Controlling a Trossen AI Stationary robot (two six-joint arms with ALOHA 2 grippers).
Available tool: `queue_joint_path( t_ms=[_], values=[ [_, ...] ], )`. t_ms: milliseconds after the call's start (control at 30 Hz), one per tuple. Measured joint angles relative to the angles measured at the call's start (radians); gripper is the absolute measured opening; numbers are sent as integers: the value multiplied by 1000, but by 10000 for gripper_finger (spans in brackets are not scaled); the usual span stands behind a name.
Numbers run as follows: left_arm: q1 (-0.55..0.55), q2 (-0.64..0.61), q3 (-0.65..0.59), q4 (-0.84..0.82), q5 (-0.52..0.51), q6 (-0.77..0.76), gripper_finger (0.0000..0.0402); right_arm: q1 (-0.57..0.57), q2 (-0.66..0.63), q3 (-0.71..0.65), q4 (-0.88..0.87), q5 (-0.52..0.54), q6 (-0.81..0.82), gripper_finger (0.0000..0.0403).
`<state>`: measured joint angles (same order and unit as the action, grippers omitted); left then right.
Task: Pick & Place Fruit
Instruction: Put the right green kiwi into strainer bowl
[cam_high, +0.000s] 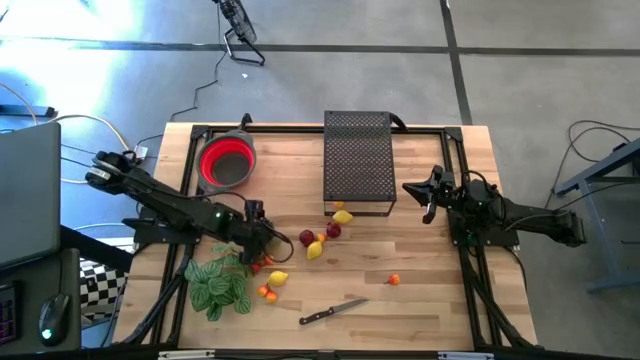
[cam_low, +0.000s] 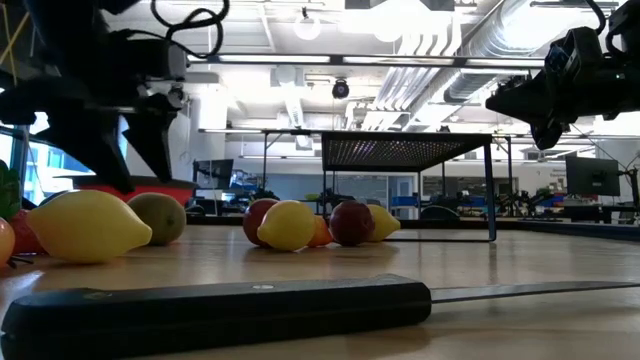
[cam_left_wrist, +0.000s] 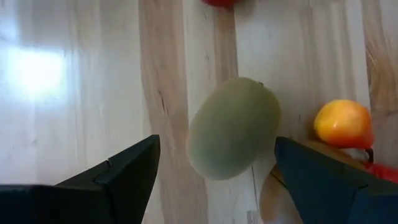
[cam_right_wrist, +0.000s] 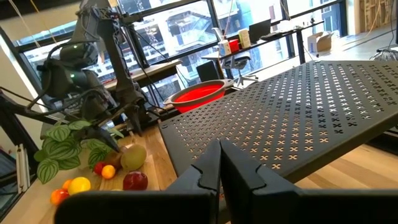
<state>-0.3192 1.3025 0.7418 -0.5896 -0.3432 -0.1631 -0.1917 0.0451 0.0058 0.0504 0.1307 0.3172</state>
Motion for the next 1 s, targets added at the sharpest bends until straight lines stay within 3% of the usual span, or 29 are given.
queue_joint_path(
  t_ms=[233,400,1000],
  values=[
    [133,0,0,13,128,33,312,0,0,0,-7,-1,0,2],
    [165,0,0,57,212,79,312,0,0,0,-11,-5,0,2],
    [162,5,0,58,256,106,312,0,0,0,-15,-5,-7,2]
  ],
)
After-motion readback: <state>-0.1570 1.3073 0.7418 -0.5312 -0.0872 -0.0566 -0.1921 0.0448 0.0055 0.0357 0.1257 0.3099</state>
